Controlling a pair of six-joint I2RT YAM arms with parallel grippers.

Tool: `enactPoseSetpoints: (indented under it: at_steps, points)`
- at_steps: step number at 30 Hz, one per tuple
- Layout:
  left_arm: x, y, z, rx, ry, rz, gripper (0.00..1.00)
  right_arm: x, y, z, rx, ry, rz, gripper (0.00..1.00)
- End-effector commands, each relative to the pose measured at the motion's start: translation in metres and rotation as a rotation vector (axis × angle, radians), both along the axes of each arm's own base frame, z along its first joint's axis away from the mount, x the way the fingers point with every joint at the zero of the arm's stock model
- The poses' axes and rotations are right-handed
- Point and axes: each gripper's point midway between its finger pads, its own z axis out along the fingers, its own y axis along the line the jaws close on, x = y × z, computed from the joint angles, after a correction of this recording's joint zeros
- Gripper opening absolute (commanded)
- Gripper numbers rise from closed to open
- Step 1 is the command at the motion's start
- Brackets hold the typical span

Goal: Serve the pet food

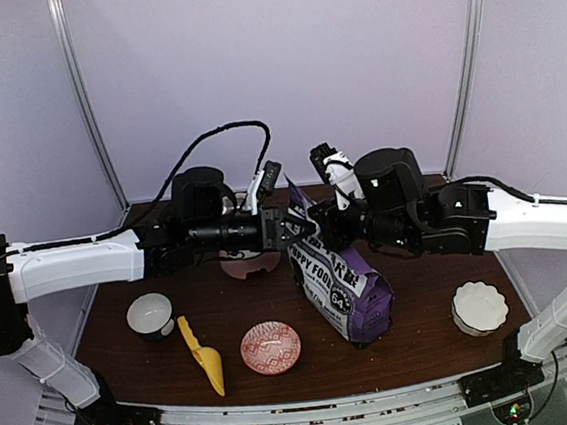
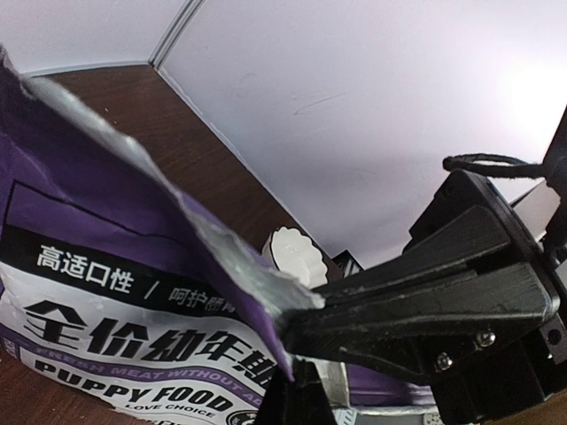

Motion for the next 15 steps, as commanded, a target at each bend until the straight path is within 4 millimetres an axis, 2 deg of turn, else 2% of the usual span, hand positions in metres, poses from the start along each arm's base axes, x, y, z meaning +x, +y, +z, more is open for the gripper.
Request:
enactPoseSetpoints:
  at_steps: [1, 15]
  points:
    - [0.040, 0.034, -0.035, 0.147, 0.022, 0.204, 0.00, 0.002, -0.028, 0.024, -0.012, -0.043, -0.094, 0.00]
    - [0.045, 0.044, -0.047, 0.199, 0.026, 0.255, 0.00, 0.001, -0.035, 0.030, -0.004, -0.060, -0.122, 0.00]
